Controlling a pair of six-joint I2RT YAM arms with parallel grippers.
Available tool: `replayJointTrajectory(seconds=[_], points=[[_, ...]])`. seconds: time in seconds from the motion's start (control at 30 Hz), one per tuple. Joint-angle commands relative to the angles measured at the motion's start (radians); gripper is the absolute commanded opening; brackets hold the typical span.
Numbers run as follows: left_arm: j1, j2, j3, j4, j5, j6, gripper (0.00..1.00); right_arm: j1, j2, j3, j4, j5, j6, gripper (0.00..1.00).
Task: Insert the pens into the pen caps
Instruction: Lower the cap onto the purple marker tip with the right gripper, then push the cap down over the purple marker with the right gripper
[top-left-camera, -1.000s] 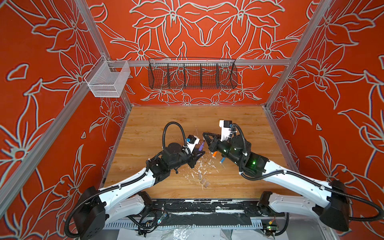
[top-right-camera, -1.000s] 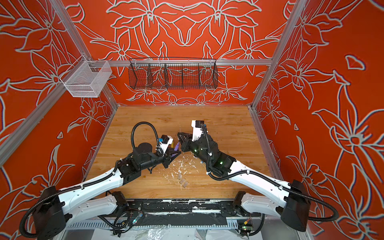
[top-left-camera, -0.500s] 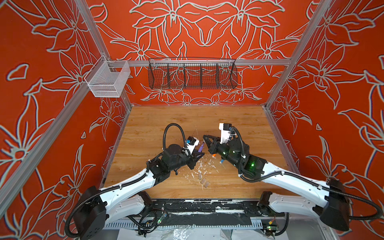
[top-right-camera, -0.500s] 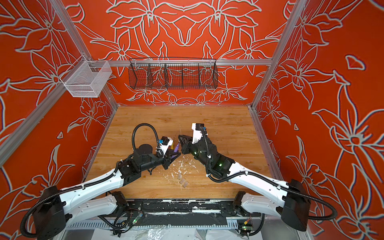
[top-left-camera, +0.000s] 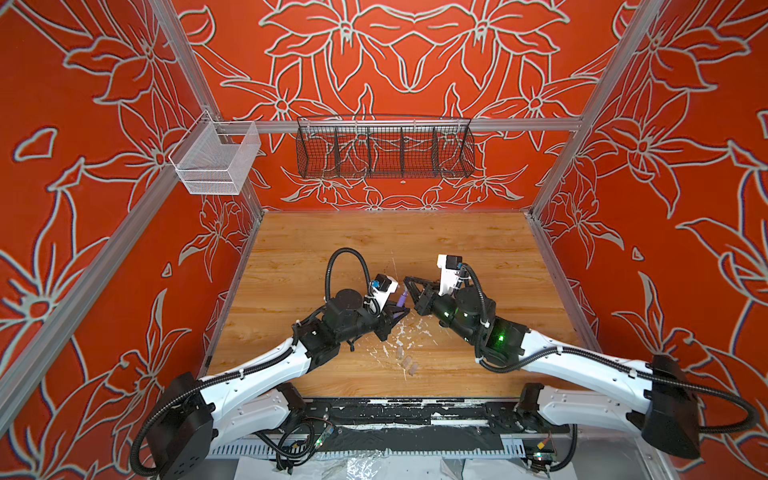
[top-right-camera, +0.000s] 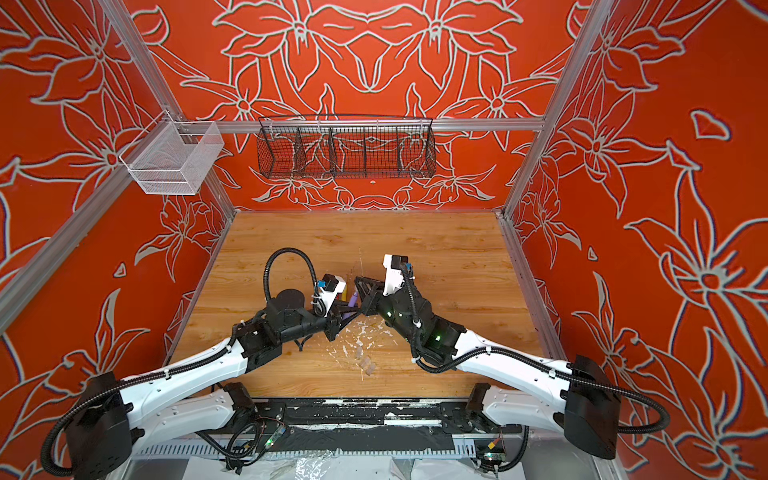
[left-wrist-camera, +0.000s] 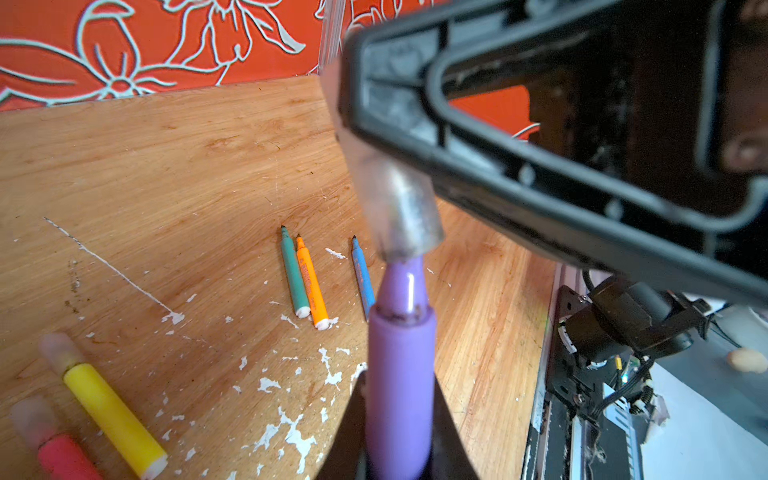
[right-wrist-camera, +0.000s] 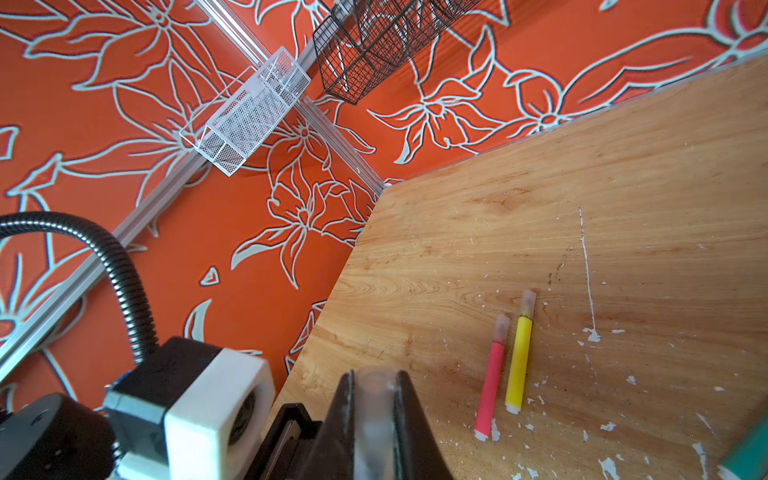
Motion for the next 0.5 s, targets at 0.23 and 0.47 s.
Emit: replayJointTrajectory(seconds=[0.23, 0.47], points=[[0.057, -0.021, -0.030, 0.137, 0.091, -0.090, 0.00, 0.090, 0.043, -0.030, 0.059, -0.018, 0.039, 0.00], [0.079, -0.051, -0.061, 0.189, 0.137, -0.133, 0.00, 0.093, 0.019, -0.088, 0.114, -0.001, 0.037, 0.00]])
